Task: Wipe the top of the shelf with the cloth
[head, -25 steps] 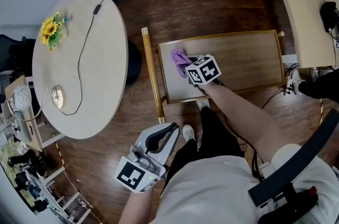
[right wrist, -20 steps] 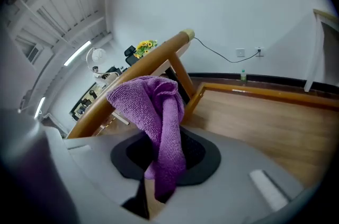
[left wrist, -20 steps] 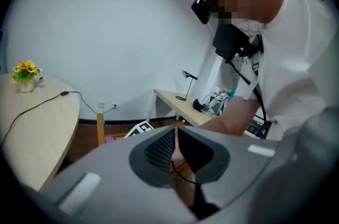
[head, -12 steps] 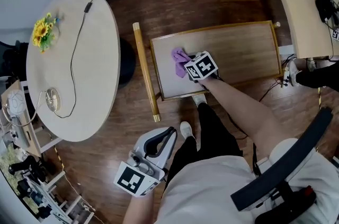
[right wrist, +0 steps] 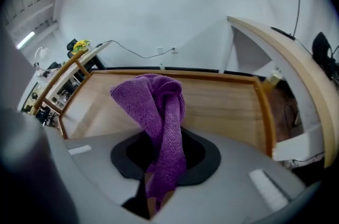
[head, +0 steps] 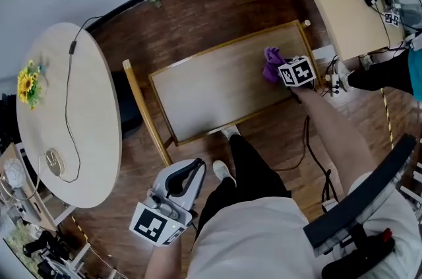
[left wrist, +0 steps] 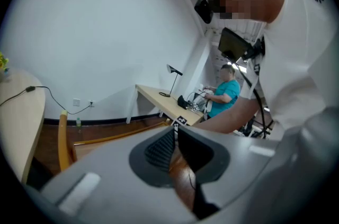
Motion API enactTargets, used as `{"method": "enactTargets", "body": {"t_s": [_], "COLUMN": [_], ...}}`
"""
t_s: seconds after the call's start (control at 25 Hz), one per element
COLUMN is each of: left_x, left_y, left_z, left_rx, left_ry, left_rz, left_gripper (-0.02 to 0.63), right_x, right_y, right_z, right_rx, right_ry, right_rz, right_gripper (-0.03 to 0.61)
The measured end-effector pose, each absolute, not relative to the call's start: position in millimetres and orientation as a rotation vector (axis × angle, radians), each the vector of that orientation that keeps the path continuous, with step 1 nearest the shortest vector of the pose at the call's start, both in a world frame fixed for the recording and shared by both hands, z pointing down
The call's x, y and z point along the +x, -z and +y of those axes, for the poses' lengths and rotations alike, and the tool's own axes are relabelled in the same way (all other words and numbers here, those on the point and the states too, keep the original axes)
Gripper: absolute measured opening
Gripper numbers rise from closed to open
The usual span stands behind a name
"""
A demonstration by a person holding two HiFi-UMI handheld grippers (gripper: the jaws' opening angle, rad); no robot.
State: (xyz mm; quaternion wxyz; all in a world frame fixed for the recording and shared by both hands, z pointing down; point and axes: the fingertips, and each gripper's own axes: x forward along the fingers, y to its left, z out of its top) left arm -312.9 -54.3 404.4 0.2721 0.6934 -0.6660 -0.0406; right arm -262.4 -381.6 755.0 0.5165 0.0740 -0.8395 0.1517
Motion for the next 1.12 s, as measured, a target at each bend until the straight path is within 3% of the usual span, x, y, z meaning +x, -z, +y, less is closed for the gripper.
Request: {"method": "enactTargets", "body": {"t_s": [0.28, 0.52, 1.12], "left_x": [-298, -293, -285], "left_y": [-407, -401, -387], "left_z": [-84, -85, 8], "left_rx": [1.934, 1.938, 1.845], "left_ry": [0.087, 0.094, 0.139], "left_rz": [-1.710, -1.728, -1.890], "left_gripper": [0.023, 0.023, 0.023], "right_x": [-177, -176, -362], "right_y": [-751, -734, -680], "right_z": [-498, -500, -104], "right_rx": [0.372, 0.373, -0.353], "right_ry": [-0.234, -0.204, -0.398], "right_rz": [-1.902, -1.927, -2.190], "right_gripper": [0.080, 0.080, 0.080]}}
